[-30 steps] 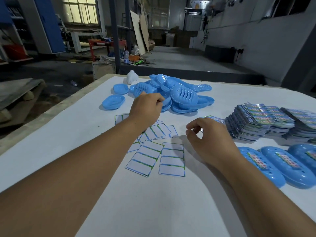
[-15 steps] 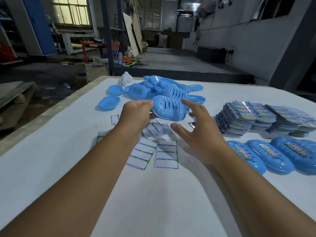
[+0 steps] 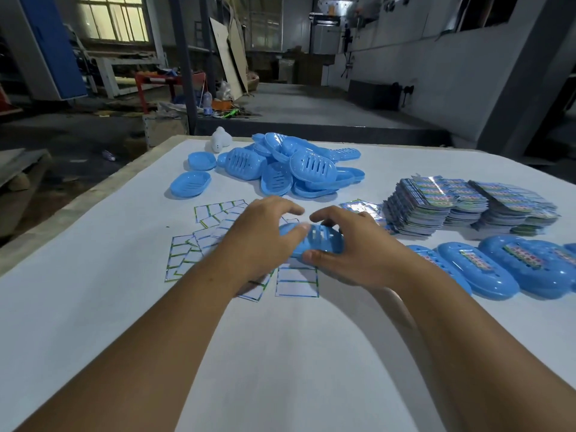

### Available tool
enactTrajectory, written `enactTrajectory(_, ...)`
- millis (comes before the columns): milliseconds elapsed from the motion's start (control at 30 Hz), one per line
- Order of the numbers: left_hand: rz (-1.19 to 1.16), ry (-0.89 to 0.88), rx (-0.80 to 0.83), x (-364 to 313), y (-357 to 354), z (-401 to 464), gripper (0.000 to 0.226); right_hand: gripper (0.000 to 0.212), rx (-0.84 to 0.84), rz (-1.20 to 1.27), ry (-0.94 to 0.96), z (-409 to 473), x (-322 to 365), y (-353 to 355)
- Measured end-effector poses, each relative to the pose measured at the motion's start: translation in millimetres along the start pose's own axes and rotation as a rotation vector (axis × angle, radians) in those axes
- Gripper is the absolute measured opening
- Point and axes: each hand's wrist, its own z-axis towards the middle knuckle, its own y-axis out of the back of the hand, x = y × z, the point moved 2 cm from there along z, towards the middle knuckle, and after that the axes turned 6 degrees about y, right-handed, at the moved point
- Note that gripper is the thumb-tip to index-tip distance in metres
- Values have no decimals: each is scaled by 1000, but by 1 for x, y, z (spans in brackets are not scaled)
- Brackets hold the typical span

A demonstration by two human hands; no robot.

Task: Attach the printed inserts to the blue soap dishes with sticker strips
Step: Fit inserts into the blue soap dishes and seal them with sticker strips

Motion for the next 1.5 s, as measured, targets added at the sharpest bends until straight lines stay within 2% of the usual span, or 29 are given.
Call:
enactTrajectory(100,48,-75,174,0,-8,-2,31,72,53,-26,-9,-2,0,2)
enactTrajectory(267,49,-54,243,1,-8,-4,29,73,171,60,-96,-2,-4,10)
enactTrajectory(333,61,-56,239,1,-7,-4,29,62,67,65,-154,2,-12,18)
enactTrajectory(400,72,-65,232,-1,-6,-5,32,53,-50,-68,-243,4,-23,25)
enactTrajectory(567,114,-70,200,-2,-6,-6,35,38,-7,-285,-438,4,-40,23)
enactTrajectory(833,91,-83,143,-3,-7,-5,28,55,-187,-129,-471,11,-44,24)
enactTrajectory(1000,95,-101,112,-1,-8,-3,24,14,-270,-116,-433,9,-37,24)
enactTrajectory(1100,29,-79,63,0,-10,-1,15,19,-375,-6,-360,7,-30,26)
enactTrajectory(1167,-57,-41,4,-1,-10,0,10,17,-410,188,-308,6,-21,24)
enactTrajectory(1300,-264,98,-80,0,-11,5,20,17,-395,641,-235,2,3,18)
enactTrajectory(1400,-451,185,-77,1,-10,9,23,16,-355,783,-226,-4,17,10)
enactTrajectory(1500,-534,215,-69,0,-7,10,22,16,-336,879,-233,-7,23,3)
